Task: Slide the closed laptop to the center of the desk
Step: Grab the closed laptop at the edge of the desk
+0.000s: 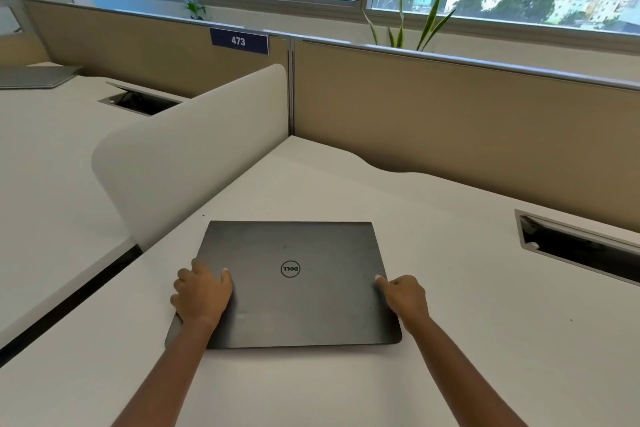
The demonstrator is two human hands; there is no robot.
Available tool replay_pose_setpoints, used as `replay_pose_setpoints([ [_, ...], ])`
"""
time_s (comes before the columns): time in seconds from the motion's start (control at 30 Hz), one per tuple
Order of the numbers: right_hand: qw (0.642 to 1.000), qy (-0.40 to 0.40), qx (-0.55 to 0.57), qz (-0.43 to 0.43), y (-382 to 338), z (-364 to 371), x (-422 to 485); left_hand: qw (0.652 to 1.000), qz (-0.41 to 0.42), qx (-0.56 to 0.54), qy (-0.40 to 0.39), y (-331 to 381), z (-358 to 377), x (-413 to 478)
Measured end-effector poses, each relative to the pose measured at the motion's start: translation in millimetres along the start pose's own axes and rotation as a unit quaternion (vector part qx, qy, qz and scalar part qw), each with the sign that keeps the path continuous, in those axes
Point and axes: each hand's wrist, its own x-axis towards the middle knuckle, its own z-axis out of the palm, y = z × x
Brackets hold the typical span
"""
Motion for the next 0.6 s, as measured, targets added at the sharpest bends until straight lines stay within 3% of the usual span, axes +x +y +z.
replay_pose_setpoints([
  [0.27,0.999,-0.019,0.029,0.036,-3.4,-4.8,11.3,0.985,-0.110,-0.131,-0.030,-0.6,-6.3,23.9],
  [0.6,0.994,-0.030,0.089,0.054,1.0,1.4,7.9,0.955,-0.145,-0.258,-0.017,-9.9,-5.0,23.9],
])
